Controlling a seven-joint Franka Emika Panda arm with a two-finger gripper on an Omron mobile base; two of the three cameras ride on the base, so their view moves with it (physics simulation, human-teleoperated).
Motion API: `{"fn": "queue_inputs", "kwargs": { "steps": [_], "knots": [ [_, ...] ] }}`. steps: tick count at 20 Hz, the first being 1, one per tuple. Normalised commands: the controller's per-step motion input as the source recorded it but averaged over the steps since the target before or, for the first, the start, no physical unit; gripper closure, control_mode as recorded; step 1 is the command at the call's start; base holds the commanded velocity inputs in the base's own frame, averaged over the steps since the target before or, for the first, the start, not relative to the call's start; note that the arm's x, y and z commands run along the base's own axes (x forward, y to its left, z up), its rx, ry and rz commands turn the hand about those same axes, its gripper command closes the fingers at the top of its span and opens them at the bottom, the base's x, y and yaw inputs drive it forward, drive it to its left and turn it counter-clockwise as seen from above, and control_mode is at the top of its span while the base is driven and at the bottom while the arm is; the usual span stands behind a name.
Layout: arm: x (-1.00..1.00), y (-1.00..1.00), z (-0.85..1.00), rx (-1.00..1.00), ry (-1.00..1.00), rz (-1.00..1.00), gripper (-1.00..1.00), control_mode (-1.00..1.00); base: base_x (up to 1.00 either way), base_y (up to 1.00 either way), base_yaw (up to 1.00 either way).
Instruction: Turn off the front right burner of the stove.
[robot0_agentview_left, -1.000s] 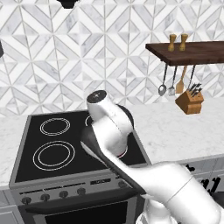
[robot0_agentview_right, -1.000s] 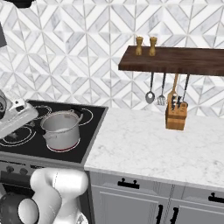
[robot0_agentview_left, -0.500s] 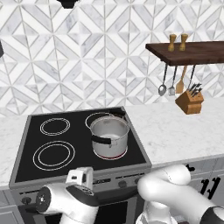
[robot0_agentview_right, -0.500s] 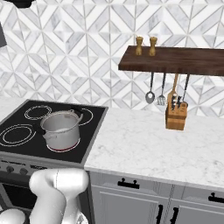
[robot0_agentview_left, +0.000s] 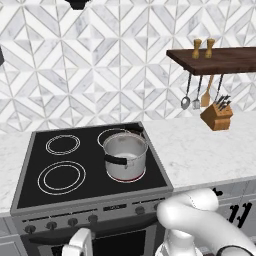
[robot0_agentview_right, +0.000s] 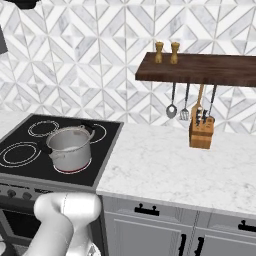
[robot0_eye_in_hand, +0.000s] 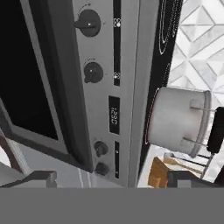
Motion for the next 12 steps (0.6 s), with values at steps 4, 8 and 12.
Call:
{"fn": "queue_inputs", "kwargs": {
  "steps": [4,8,12],
  "knots": [
    [0.0,-0.23,-0.13,0.22,-0.51,0.03,-1.0,-1.0,0.0,0.0,0.0],
    [0.0,-0.49,-0.05,0.3,-0.48,0.09,-1.0,-1.0,0.0,0.0,0.0],
    [0.17,-0.54,0.0,0.33,-0.3,0.13,-1.0,-1.0,0.0,0.0,0.0]
  ]
}}
